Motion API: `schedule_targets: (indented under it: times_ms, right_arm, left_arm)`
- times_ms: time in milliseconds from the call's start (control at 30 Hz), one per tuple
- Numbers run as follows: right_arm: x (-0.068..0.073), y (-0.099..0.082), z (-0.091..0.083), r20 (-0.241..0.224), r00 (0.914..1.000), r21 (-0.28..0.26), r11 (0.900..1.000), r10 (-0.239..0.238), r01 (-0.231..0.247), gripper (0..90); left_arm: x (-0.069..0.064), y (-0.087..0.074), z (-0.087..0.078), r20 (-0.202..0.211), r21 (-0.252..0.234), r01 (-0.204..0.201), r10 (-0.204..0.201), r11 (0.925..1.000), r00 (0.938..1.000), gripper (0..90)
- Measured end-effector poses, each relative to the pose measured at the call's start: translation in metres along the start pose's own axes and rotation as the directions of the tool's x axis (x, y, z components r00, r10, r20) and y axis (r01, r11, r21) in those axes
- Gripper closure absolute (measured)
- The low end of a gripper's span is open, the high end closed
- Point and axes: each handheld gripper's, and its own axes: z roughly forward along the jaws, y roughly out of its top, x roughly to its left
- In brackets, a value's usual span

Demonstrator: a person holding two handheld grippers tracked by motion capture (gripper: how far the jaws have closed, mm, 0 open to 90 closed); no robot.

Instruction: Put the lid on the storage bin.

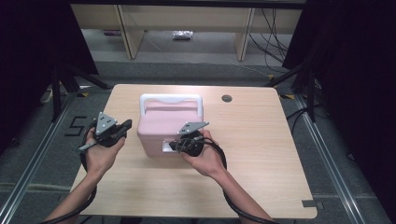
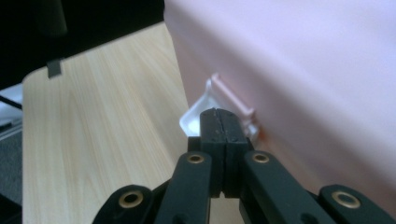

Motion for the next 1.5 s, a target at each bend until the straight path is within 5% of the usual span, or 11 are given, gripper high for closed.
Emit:
schedule_targets:
  times_ms: [267, 500, 533, 800, 900, 1100, 1233, 1267, 1400, 1467, 1500]
  right_arm:
    - [-0.001, -0.001, -0.034, 0.043, 0.9988, -0.003, 0.9997, -0.024, 0.024, 90.0]
    - [-0.015, -0.027, -0.062, 0.105, 0.9941, 0.023, 0.9993, 0.027, -0.03, 90.0]
    - [-0.019, -0.03, -0.065, 0.112, 0.9937, 0.012, 0.9999, 0.006, -0.008, 90.0]
    - [-0.041, -0.054, -0.096, 0.193, 0.9783, -0.024, 0.9971, 0.076, -0.073, 90.0]
    - [-0.045, -0.063, -0.108, 0.231, 0.9643, -0.033, 0.9917, 0.129, -0.125, 88.9]
    - [-0.059, -0.09, -0.121, 0.294, 0.9437, -0.048, 0.9885, 0.151, -0.144, 86.3]
    - [-0.065, -0.111, -0.126, 0.299, 0.9319, -0.054, 0.9788, 0.205, -0.198, 84.9]
    - [-0.064, -0.116, -0.127, 0.321, 0.9192, -0.062, 0.9734, 0.229, -0.221, 84.3]
    - [-0.071, -0.138, -0.134, 0.358, 0.9046, -0.069, 0.9726, 0.232, -0.222, 81.4]
    - [-0.073, -0.148, -0.137, 0.394, 0.8884, -0.072, 0.9714, 0.236, -0.226, 80.1]
    - [-0.071, -0.154, -0.135, 0.379, 0.8758, -0.099, 0.954, 0.299, -0.283, 79.4]
  left_arm:
    - [0.005, -0.013, -0.019, -0.02, -0.043, 0.019, -0.02, 0.9989, 0.9996, 81.1]
    - [0.019, -0.033, -0.034, -0.058, -0.057, 0.055, -0.058, 0.9969, 0.9966, 67.3]
    - [0.021, -0.036, -0.035, -0.06, -0.061, 0.063, -0.066, 0.9962, 0.996, 65.0]
    - [0.031, -0.058, -0.04, -0.065, -0.076, 0.091, -0.096, 0.993, 0.9933, 52.4]
    - [0.033, -0.065, -0.04, -0.079, -0.087, 0.082, -0.089, 0.9928, 0.9929, 49.3]
    - [0.037, -0.084, -0.039, -0.108, -0.079, 0.072, -0.08, 0.9943, 0.991, 46.5]
    - [0.04, -0.097, -0.039, -0.117, -0.076, 0.086, -0.095, 0.9934, 0.9885, 45.0]
    - [0.04, -0.1, -0.039, -0.122, -0.07, 0.086, -0.094, 0.9939, 0.988, 44.7]
    - [0.042, -0.11, -0.038, -0.122, -0.072, 0.084, -0.093, 0.9938, 0.9882, 43.7]
    - [0.042, -0.113, -0.038, -0.128, -0.068, 0.08, -0.088, 0.9945, 0.9878, 43.2]
    - [0.042, -0.115, -0.039, -0.131, -0.064, 0.078, -0.086, 0.9949, 0.9877, 43.0]
